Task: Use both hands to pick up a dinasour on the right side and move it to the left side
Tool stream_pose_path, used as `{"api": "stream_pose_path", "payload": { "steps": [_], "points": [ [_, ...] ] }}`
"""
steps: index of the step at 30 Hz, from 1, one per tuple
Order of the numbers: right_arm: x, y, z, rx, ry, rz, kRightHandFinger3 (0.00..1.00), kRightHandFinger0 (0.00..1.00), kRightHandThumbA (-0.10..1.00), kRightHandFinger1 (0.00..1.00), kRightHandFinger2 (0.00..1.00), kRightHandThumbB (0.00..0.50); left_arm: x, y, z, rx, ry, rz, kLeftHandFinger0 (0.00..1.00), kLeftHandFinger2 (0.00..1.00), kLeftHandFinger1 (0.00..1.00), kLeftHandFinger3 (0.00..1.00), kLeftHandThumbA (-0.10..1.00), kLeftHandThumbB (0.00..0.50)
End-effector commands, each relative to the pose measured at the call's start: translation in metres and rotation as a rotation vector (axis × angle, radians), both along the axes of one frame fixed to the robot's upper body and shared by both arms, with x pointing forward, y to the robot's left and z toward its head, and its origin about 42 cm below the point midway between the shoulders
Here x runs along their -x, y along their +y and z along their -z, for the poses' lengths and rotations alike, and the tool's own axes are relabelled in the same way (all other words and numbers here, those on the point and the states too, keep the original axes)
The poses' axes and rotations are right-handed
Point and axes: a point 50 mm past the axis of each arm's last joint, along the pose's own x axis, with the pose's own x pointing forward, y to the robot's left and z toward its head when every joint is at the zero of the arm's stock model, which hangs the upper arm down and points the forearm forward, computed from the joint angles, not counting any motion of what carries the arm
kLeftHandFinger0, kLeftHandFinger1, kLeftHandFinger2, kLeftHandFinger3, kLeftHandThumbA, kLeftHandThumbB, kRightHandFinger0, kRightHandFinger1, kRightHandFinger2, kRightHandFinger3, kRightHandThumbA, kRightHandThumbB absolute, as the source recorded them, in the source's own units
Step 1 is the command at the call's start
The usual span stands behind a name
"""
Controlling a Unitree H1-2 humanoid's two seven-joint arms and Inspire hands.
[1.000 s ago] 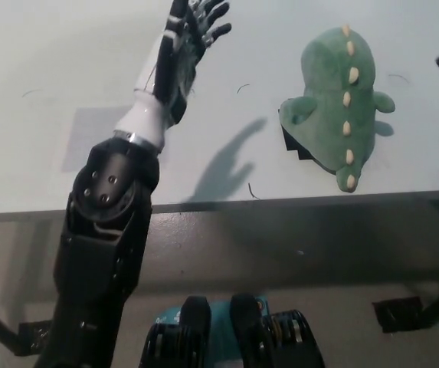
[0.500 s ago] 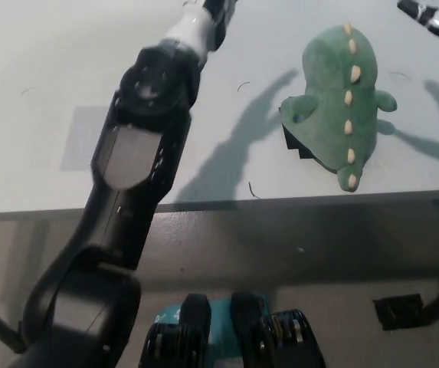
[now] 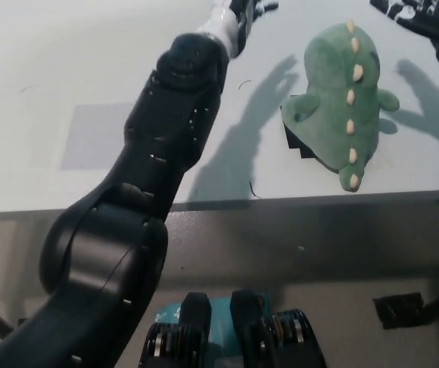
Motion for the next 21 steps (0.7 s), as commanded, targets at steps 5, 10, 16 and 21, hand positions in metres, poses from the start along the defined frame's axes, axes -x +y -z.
{"api": "stream_pose_path", "payload": {
  "steps": [5,10,16,21],
  "points": [
    [-0.013,0.01,-0.028,0.0,-0.097,-0.006,1.0,1.0,1.0,1.0,1.0,0.156,-0.002,-0.003,-0.006,0.014,-0.037,-0.033,1.0,1.0,1.0,1.0,1.0,0.377],
    [-0.018,0.014,-0.012,-0.016,-0.08,0.004,1.0,1.0,1.0,1.0,1.0,0.183,0.0,0.003,0.024,-0.037,0.021,-0.036,1.0,1.0,1.0,1.0,1.0,0.338],
    [-0.019,0.027,0.022,-0.078,-0.024,0.019,1.0,1.0,1.0,1.0,1.0,0.202,0.011,0.002,0.07,-0.071,0.097,-0.007,1.0,1.0,1.0,1.0,1.0,0.286],
    [-0.016,0.04,0.055,-0.115,0.03,0.042,1.0,1.0,1.0,1.0,1.0,0.184,0.024,-0.007,0.105,-0.088,0.14,0.036,1.0,1.0,1.0,1.0,1.0,0.251]
  ]
}}
